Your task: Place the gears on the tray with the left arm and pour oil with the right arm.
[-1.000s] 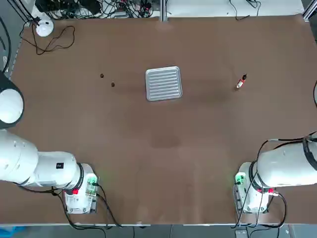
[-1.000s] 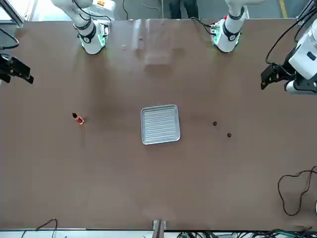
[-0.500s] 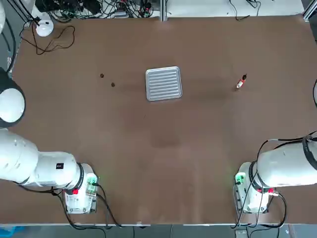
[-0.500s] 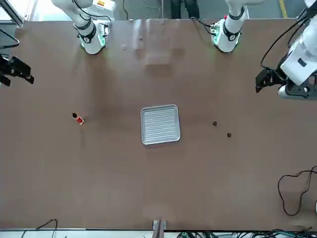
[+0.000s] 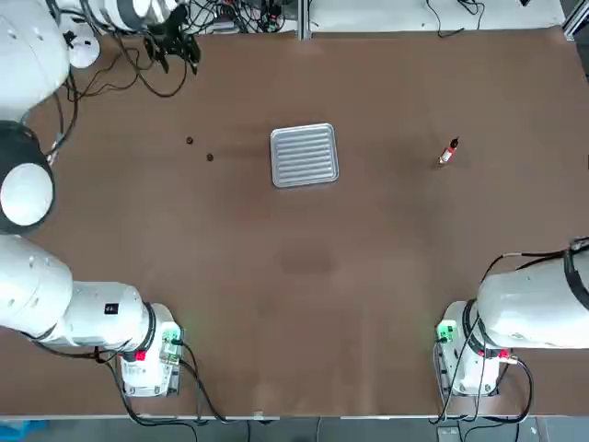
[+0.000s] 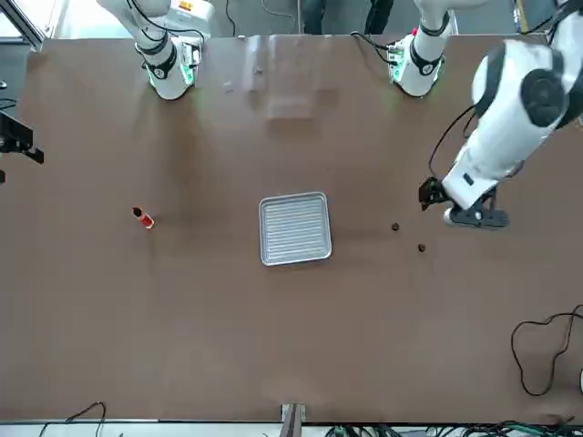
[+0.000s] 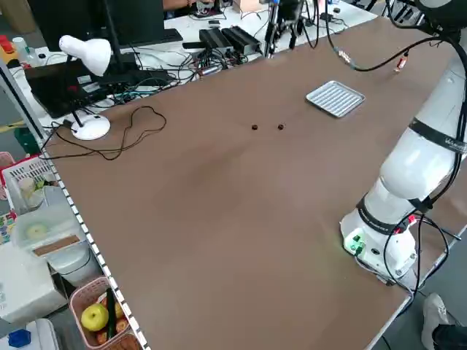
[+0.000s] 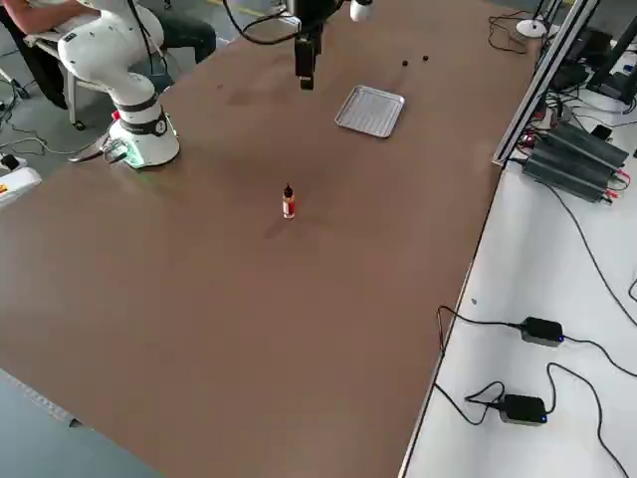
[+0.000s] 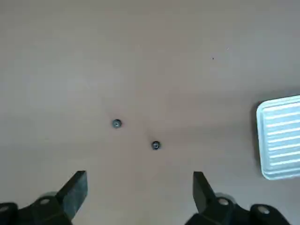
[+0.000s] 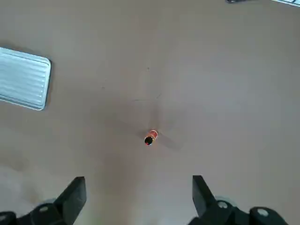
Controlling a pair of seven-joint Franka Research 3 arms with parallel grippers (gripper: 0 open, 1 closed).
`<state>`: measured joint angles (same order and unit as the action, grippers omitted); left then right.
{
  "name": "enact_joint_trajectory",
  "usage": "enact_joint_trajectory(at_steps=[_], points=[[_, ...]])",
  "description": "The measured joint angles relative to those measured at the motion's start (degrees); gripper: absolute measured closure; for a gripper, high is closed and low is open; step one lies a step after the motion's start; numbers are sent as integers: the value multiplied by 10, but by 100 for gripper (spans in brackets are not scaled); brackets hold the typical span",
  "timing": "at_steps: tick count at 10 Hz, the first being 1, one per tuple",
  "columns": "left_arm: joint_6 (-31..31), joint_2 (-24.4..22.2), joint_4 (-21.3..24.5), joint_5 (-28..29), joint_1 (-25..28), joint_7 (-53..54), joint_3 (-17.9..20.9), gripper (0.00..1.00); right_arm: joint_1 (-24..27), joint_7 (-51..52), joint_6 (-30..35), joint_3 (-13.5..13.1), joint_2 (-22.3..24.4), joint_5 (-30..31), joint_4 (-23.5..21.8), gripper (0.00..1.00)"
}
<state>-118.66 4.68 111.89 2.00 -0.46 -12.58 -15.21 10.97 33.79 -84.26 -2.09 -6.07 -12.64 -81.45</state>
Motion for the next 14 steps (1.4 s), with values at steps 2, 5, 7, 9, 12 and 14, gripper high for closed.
enact_joint_trajectory(at_steps=[2,5,7,9,12,14], points=[[-70,2,72,44,-9,-72,-24,1,60,136,-47,-1,-6,-80,-68,0],[-109,41,103,84,-32,-129,-31,2,114,323,-100,-2,-19,-182,-177,0],[-194,67,136,85,-25,-129,-30,3,136,492,-104,-1,-46,-262,-224,0],[-253,80,173,85,-23,-129,-29,3,160,708,-92,-1,-111,-333,-241,0],[-282,94,195,85,-16,-129,-28,5,196,908,-35,-1,-211,-391,-242,0],[-338,120,213,85,-6,-129,-25,5,214,1001,4,-1,-265,-413,-242,0]])
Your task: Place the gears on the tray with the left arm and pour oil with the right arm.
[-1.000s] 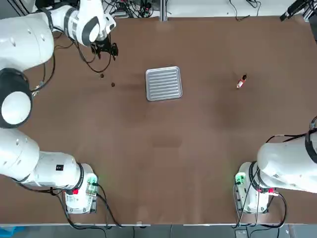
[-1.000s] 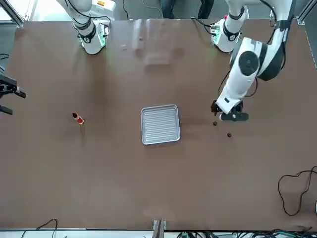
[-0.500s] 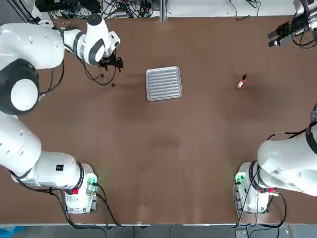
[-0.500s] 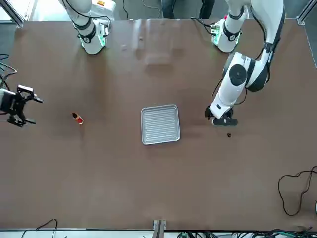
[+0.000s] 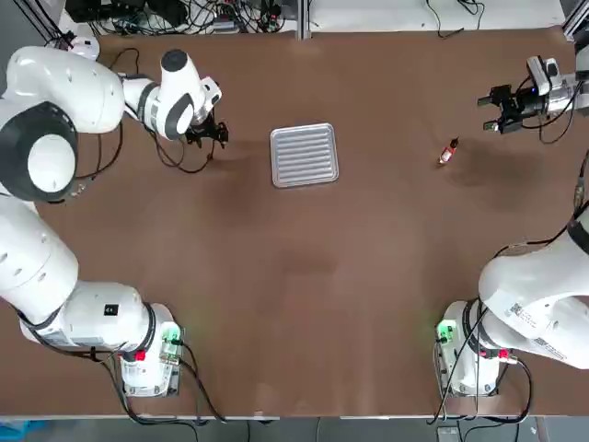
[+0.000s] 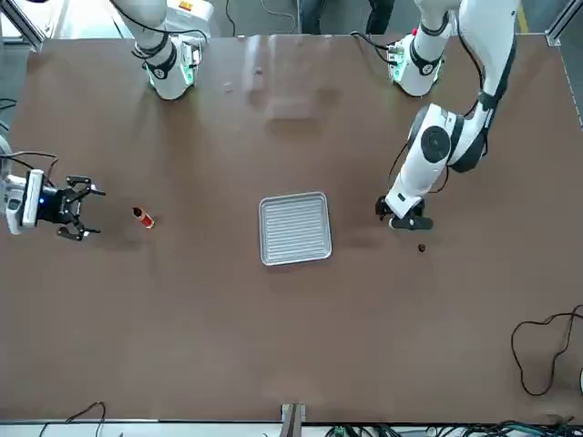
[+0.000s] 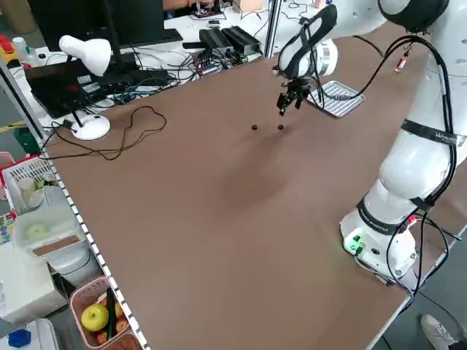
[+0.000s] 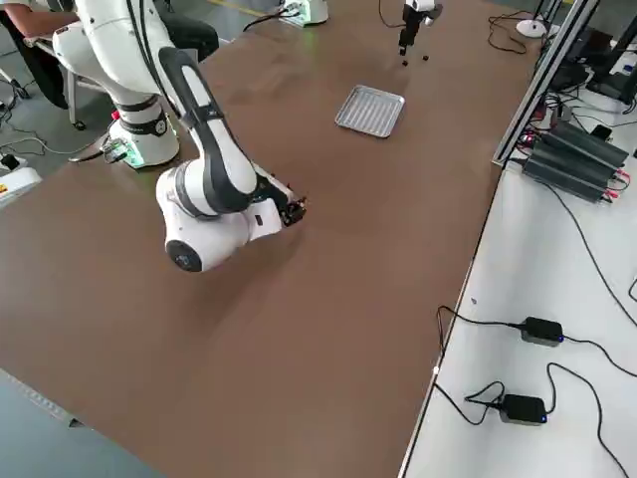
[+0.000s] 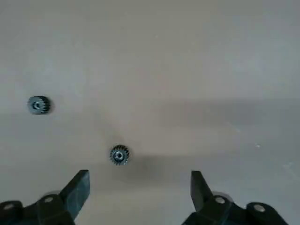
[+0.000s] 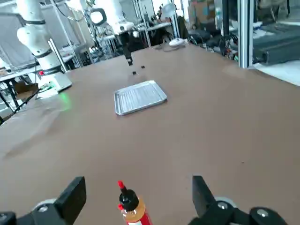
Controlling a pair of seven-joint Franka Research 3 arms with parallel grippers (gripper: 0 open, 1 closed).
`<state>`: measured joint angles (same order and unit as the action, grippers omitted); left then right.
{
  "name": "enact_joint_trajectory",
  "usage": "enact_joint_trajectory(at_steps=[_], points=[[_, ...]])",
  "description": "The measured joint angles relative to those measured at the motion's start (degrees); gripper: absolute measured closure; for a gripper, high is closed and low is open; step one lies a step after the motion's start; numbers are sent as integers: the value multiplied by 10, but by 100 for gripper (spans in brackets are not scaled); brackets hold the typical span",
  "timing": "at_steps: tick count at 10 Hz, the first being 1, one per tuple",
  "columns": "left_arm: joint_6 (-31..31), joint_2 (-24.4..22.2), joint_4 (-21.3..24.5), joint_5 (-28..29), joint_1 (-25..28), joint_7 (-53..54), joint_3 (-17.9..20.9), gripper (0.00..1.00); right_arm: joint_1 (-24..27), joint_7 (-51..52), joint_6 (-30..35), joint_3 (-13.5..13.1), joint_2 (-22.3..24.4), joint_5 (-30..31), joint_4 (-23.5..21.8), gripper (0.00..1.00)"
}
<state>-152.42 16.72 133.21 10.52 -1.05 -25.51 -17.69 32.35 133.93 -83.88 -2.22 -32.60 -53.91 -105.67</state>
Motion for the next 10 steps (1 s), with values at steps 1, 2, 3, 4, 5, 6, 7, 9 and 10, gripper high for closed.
enact_joint_trajectory(at_steps=[1,2,3,4,5,6,7,9,10], points=[[-22,19,3,1,6,0,1,5,6,32,27,0,-28,-1,0,0],[-38,37,3,5,10,0,1,5,9,58,40,0,-54,-3,0,0],[-48,52,3,16,11,0,2,6,11,85,42,0,-72,-5,1,0],[-55,62,2,31,11,0,7,6,11,108,42,1,-84,-7,2,2],[-56,65,2,43,11,0,13,7,11,127,40,2,-96,-9,4,2],[-56,65,1,51,11,0,16,7,10,142,33,4,-108,-10,7,2],[-56,65,0,57,12,0,16,9,9,155,27,6,-120,-12,10,2],[-56,65,0,62,13,0,16,12,7,216,24,9,-156,-52,12,3],[-56,66,0,63,14,0,17,14,3,224,24,11,-173,-62,14,4]])
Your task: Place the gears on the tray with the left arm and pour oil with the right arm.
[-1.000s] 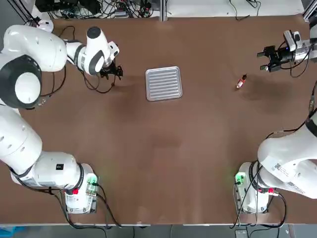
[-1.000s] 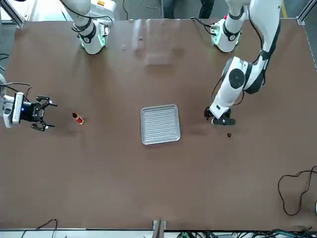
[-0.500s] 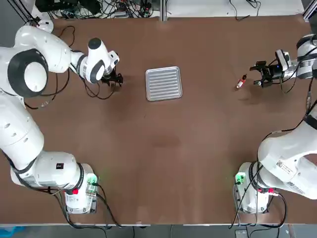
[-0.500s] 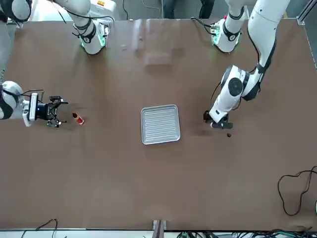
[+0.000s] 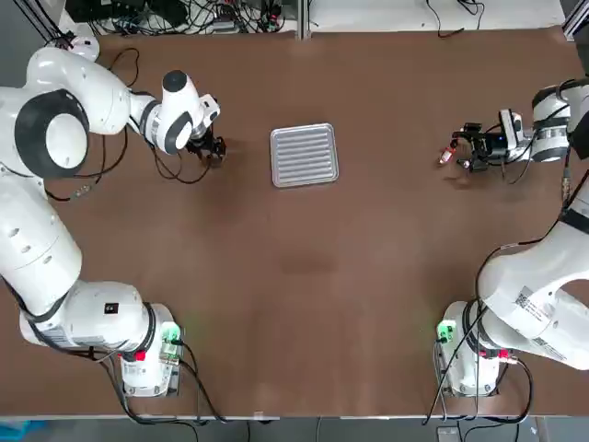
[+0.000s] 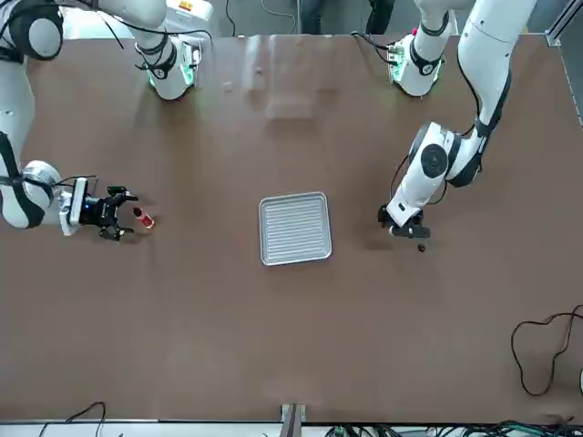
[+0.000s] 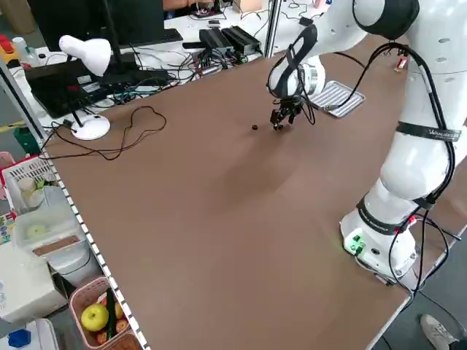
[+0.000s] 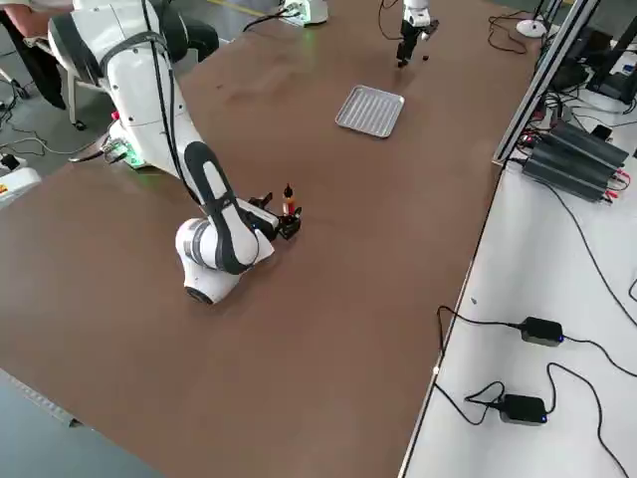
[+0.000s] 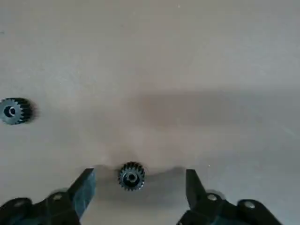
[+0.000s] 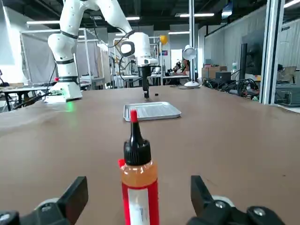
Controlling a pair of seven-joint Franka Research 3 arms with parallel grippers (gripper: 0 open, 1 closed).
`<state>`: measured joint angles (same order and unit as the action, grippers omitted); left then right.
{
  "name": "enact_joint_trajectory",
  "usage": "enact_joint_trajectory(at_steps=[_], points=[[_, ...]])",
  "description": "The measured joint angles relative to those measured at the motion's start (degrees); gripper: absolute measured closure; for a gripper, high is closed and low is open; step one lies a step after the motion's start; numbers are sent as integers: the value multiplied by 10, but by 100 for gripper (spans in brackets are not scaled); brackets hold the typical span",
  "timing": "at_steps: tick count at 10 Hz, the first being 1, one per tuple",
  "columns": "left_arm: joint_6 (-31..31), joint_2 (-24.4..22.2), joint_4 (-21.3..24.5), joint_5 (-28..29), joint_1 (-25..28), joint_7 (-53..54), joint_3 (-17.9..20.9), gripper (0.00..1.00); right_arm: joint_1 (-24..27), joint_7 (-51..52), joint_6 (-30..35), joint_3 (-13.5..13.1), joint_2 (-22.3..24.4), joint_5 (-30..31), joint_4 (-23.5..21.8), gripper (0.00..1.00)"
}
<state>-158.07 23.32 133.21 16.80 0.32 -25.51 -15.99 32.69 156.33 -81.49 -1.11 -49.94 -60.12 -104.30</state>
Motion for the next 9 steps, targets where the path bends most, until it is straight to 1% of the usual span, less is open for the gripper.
enact_joint_trajectory(at_steps=[1,2,3,4,5,6,7,8,9], points=[[0,1,0,1,0,0,0,19,-3,1,0,1,-11,-5,4,4],[0,2,0,1,0,0,0,20,-4,1,0,2,-15,-8,6,6],[0,3,0,1,0,0,1,24,-4,1,0,2,-16,-11,6,10],[0,3,0,1,0,0,1,31,-4,2,0,1,-17,-14,7,15],[0,3,0,2,1,0,2,38,-4,2,0,2,-17,-15,8,30],[0,2,-1,2,2,0,2,45,-5,2,0,2,-17,-15,10,41],[0,1,-1,2,2,0,2,52,-5,3,0,2,-17,-15,11,47],[0,1,-1,2,3,0,2,56,-4,3,0,2,-17,-17,11,48],[1,-1,-1,3,4,0,3,64,-5,3,1,2,-17,-18,11,50]])
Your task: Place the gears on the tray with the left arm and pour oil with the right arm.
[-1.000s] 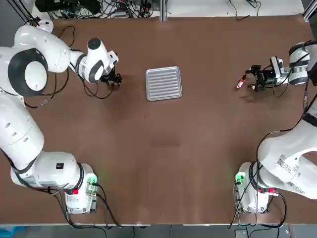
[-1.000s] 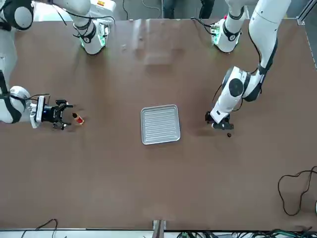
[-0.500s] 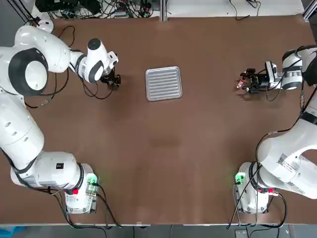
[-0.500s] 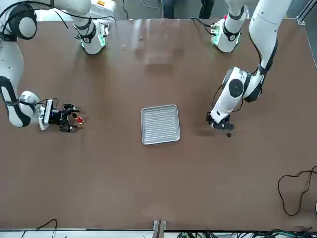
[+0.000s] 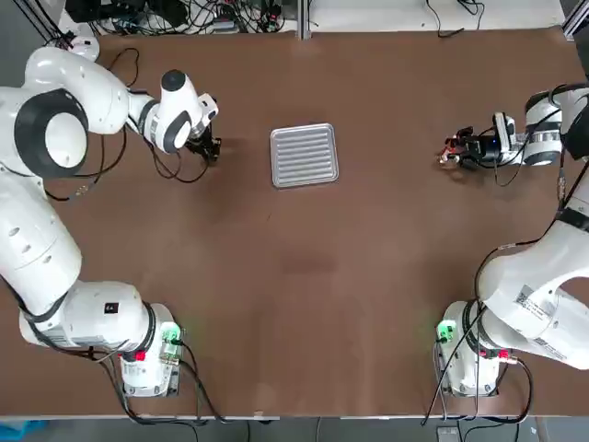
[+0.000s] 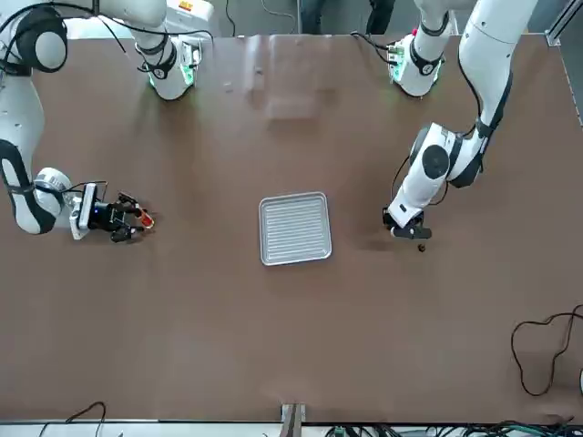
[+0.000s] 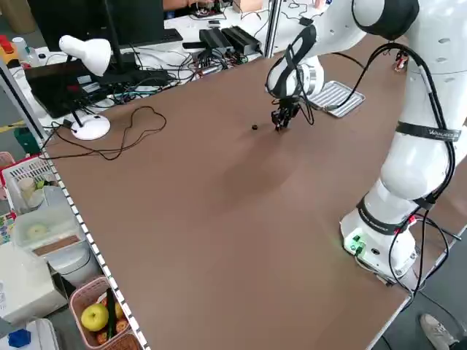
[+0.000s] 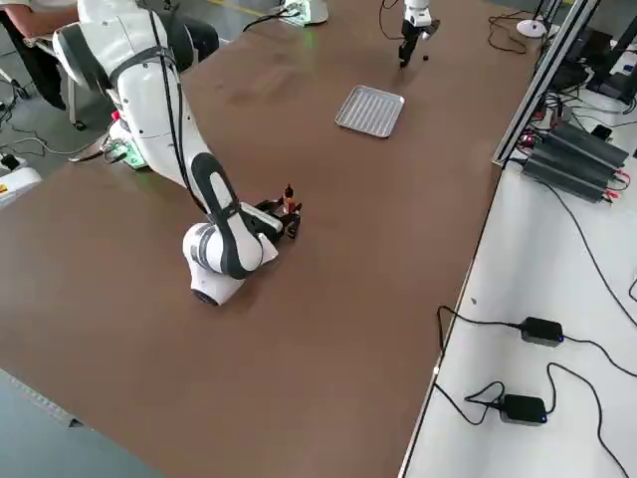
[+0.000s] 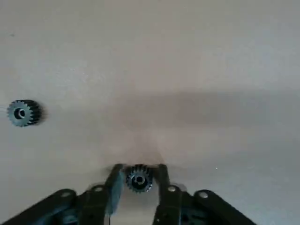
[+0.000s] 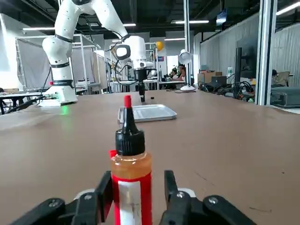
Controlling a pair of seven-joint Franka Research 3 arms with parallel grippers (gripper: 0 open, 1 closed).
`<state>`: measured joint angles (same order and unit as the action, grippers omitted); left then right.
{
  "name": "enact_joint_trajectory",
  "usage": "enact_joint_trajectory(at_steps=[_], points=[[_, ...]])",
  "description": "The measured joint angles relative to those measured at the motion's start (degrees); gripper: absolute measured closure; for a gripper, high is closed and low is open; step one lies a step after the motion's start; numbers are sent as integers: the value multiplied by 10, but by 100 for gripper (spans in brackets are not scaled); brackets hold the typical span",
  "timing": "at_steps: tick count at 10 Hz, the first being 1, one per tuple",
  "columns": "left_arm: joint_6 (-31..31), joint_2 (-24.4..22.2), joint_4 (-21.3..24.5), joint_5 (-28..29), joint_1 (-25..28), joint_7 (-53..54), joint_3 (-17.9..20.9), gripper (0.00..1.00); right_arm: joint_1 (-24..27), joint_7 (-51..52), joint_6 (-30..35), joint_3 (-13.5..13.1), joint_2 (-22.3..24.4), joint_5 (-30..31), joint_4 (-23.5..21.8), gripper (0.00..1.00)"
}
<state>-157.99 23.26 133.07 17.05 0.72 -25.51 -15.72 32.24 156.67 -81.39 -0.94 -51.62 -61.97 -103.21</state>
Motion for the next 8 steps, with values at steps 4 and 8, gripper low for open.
enact_joint_trajectory(at_steps=[4,8], points=[[0,0,-2,0,0,-17,1,75,0,0,1,0,0,-1,0,64],[110,-2,-77,1,-12,-103,-36,75,-7,-11,12,2,1,-2,7,70]])
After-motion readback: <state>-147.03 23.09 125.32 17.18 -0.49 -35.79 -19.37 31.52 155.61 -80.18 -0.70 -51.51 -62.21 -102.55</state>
